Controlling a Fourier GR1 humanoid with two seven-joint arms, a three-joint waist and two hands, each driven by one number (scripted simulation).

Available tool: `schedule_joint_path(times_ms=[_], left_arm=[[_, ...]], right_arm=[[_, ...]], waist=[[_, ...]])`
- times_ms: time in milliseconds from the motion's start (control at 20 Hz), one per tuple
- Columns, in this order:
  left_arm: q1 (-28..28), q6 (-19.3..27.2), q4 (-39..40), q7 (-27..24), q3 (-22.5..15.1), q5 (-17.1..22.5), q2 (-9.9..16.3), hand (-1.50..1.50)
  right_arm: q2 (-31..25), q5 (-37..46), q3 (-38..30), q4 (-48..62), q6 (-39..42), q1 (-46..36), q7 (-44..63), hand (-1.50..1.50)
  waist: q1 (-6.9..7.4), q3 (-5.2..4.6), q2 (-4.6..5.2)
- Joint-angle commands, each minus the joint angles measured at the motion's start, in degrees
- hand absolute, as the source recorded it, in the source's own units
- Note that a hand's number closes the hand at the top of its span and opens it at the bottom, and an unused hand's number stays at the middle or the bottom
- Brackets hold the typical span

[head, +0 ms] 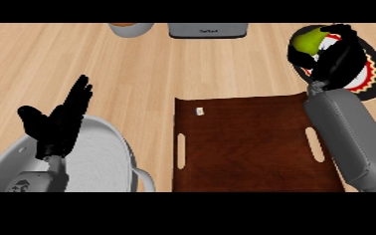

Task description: Pick the pear from the tray and place it in the plate

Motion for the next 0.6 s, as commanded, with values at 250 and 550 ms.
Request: schedule_joint_path(times_ms=[250, 550], left_arm=[[3.2, -1.4, 4.2, 2.7, -5.1, 0.3, -5.2, 0.0], [3.0, -3.2, 5.8, 1.9, -4.6, 0.7, -4.7, 0.0]], right_arm=[[-7.5, -11.4, -7.2, 7.0, -6.4, 1.9, -12.4, 1.5], [-9.7, -18.8, -10.5, 10.9, -5.7, 0.8, -20.2, 1.5]], waist=[[0.77, -1.24, 1.4], [1.58, -1.18, 1.93]])
